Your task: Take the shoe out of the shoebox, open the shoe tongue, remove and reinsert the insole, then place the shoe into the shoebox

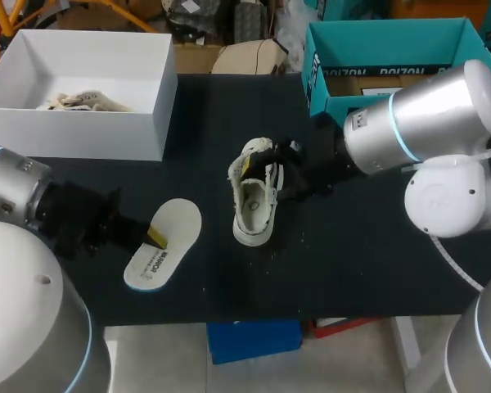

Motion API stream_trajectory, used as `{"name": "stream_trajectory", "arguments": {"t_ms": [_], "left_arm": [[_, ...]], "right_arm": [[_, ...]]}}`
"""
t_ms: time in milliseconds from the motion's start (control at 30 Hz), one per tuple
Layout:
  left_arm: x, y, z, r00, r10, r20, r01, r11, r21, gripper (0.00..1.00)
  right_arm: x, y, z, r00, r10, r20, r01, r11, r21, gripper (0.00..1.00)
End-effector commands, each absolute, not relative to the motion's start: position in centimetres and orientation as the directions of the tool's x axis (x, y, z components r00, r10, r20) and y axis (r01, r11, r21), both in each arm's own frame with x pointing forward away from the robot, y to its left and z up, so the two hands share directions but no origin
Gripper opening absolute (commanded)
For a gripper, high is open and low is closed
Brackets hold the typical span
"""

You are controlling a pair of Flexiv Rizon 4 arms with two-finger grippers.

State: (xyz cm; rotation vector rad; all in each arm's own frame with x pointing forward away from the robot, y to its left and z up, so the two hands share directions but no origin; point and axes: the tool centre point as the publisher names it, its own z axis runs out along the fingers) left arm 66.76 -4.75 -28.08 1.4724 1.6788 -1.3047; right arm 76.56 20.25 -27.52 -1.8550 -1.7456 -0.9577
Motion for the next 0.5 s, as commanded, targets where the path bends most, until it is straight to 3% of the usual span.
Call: {"name": "stream_trajectory", "arguments": {"t_ms": [33, 300, 500], "left_arm": [[66.6, -4.8, -28.1, -0.249, 0.420, -0.873, 0.951, -0.068, -0.303, 0.00], [66.6, -4.8, -28.1, -0.249, 0.420, -0.873, 0.951, -0.068, -0.303, 0.00], [66.6, -4.8, -28.1, -0.249, 0.420, -0.873, 0.951, -0.068, -0.303, 0.00]], "right_arm": [[77.6, 21.1, -26.9, -0.186, 0.843, 0.504, 0.964, 0.058, 0.258, 1.00], [78.7, 21.5, -28.2, -0.395, 0.910, 0.124, 0.878, 0.334, 0.343, 1.00], [78.7, 21.5, -28.2, -0.395, 0.910, 0.124, 0.878, 0.334, 0.343, 1.00]]}}
